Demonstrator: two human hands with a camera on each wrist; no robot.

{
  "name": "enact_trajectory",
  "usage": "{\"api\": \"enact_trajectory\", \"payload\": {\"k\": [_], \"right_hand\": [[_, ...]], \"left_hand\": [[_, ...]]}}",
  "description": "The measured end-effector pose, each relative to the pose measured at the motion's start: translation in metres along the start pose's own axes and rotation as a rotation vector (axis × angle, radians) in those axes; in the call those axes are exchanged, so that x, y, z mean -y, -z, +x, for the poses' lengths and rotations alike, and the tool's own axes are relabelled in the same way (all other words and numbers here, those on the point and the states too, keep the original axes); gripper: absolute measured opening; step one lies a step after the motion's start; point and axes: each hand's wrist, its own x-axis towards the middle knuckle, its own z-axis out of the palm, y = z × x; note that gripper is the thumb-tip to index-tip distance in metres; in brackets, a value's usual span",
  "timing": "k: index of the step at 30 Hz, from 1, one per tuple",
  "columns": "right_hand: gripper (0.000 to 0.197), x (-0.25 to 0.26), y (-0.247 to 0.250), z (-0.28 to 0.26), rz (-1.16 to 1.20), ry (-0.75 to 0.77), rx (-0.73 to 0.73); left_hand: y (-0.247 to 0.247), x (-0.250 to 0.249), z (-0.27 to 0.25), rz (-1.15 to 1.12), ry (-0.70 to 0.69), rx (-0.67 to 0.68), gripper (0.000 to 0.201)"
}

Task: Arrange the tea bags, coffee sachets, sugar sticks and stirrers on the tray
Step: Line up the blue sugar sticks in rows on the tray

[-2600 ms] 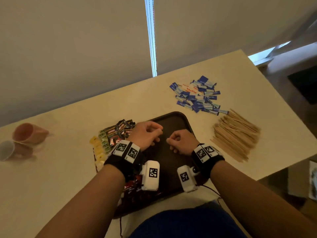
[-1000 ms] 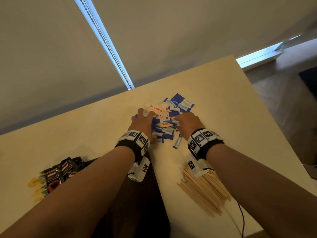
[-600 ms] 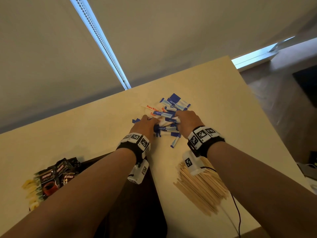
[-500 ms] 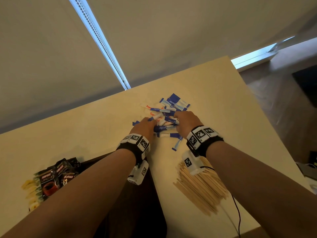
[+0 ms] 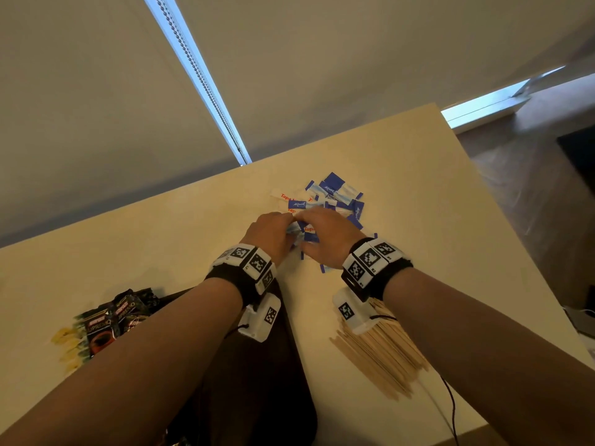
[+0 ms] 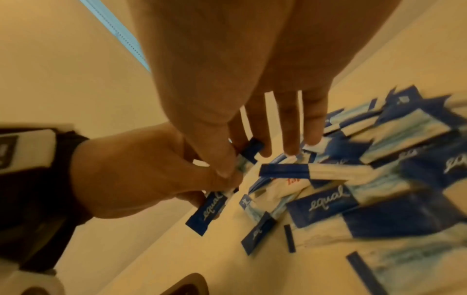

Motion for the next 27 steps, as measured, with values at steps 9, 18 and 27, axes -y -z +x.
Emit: {"api": "enact_trajectory", "payload": {"k": [9, 18, 27], "right_hand": [[0.071, -0.027, 0.026, 0.036, -0.216, -0.394, -0.169], [0.051, -0.040, 0.013, 0.057, -0.365, -0.366, -0.061], [0.034, -0.043, 0.022, 0.053, -0.317, -0.301, -0.059]], "left_hand": [[0.009, 0.007, -0.012, -0.284, 0.182, -0.115, 0.017], [0.009, 0.007, -0.011, -0.991, 0.418, -0.075, 0.019], [0.004, 0.012, -0.015, -1.225, 0.546, -0.102, 0.020]]}}
